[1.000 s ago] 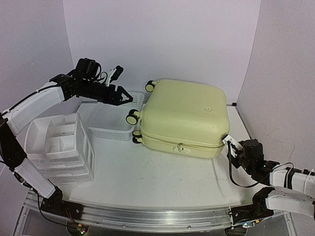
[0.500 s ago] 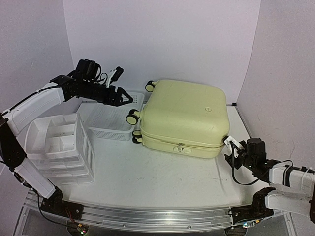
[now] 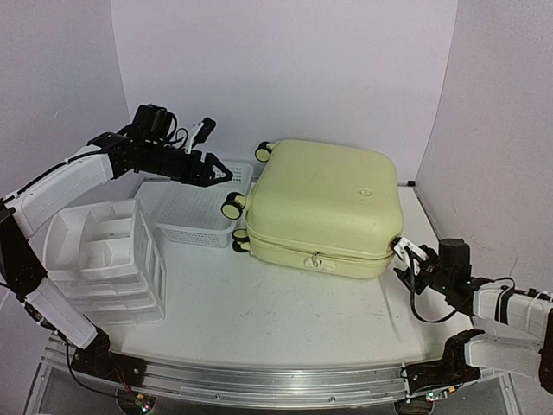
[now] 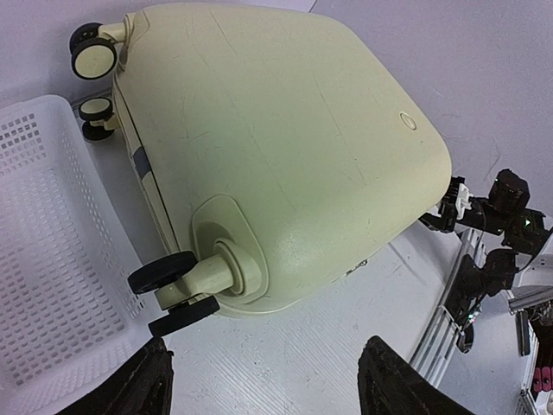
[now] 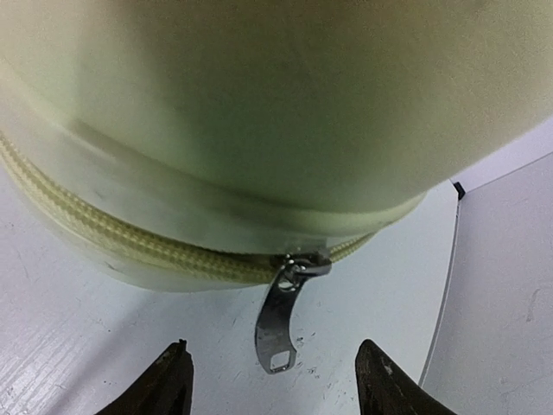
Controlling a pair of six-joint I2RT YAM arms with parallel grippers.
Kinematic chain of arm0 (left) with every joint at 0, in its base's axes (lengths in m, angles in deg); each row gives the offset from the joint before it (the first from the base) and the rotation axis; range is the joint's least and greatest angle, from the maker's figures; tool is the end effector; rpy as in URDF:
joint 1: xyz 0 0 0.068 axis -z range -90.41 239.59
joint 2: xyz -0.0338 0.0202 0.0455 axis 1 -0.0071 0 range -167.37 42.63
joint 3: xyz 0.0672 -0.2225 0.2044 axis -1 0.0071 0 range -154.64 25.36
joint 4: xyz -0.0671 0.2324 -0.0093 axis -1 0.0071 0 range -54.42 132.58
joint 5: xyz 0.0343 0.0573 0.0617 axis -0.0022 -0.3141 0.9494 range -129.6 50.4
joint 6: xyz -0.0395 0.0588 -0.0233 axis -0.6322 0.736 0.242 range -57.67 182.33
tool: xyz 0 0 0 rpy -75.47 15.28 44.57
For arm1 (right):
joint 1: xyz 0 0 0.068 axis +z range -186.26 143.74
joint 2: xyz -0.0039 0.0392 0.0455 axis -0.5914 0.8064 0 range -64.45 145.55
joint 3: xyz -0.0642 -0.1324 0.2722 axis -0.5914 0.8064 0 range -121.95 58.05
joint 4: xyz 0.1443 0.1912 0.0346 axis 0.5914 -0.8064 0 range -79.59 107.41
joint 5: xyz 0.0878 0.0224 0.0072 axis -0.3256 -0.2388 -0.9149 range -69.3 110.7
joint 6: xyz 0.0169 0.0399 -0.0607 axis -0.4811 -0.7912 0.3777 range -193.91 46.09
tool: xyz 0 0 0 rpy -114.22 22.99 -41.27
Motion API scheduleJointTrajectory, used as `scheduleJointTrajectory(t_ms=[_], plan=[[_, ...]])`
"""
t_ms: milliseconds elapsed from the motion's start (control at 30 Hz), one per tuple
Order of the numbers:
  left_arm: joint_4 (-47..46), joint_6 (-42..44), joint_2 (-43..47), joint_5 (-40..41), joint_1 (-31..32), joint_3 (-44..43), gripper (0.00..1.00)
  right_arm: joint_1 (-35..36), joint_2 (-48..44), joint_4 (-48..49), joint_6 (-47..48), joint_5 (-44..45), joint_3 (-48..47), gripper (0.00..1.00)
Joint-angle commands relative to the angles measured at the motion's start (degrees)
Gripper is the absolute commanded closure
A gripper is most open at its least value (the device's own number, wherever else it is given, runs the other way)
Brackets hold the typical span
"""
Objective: Open, take out, and arrange the luggage
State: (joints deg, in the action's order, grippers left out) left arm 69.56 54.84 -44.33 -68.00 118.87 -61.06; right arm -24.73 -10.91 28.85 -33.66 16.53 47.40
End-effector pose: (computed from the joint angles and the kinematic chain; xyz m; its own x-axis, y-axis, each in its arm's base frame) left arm 0.2778 -0.1898 0.3995 -0.5908 0.1998 -0.7817 0.7009 0.6069 -0.3747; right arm 0.1580 0.0370 0.1764 -0.2221 -0.7031 -0.6755 -0.5288 0.6690 -0.5223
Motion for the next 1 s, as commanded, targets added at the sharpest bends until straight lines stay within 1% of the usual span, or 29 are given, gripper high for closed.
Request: scheduleJointTrajectory(t_ms=[0,133,367,433,500,533,667,767,967], plan=[[-2.68,0.28,2.15,-0.92,-0.36,0.1,0.26,-0.65,1.14,3.5,2.29,-3.49,-4.0,0.39],[-2.67,0.28,2.16,-0.85,-0.45,0.21,0.26,-1.2,2.29,4.68,2.65,-2.72,-4.07,0.45],[-2.82,0.15,1.79,-1.21,-0.58,0.28,0.27,-1.47,3.0,5.77,3.0,-2.72,-4.64,0.51],[-2.94,0.1,1.77,-1.39,-0.69,0.29,0.26,-1.44,3.14,5.82,3.06,-3.03,-4.64,0.55],[-3.07,-0.07,1.7,-1.54,-0.79,0.36,0.26,-1.43,3.56,6.21,3.1,-3.12,-4.49,0.63],[-3.1,-0.18,1.68,-1.69,-0.84,0.37,0.26,-1.49,3.81,6.63,3.08,-3.03,-4.28,0.65],[-3.3,-0.25,1.7,-2.03,-0.93,0.45,0.26,-1.43,4.29,7.45,3.22,-2.96,-4.02,0.66],[-3.38,-0.38,1.62,-2.23,-0.98,0.45,0.26,-1.54,4.78,7.54,3.25,-3.56,-4.19,0.69],[-3.49,-0.42,1.78,-2.41,-1.06,0.54,0.27,-1.53,5.9,8.02,3.11,-3.61,-4.26,0.81]])
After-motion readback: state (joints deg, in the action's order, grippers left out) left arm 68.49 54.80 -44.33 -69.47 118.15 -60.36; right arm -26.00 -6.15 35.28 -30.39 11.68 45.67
